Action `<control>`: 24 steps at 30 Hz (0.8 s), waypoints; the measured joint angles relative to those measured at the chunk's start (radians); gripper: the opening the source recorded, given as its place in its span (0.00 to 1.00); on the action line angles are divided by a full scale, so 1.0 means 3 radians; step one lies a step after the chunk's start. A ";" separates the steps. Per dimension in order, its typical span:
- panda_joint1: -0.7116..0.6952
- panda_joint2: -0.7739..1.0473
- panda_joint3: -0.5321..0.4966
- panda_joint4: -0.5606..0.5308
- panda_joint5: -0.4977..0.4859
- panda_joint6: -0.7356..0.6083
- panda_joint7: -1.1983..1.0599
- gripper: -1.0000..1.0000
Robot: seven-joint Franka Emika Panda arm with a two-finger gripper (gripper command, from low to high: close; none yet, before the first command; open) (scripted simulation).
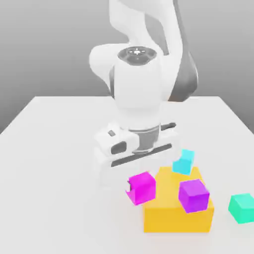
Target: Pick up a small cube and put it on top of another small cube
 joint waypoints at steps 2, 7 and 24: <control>0.0128 -0.0241 0.0081 -0.0119 0.0009 -0.0122 -0.0141 0.00; 0.0493 -0.0849 0.0279 -0.0416 0.0038 -0.0427 -0.0499 0.00; 0.0871 -0.0812 0.0512 -0.0925 0.0065 0.0130 -0.0845 1.00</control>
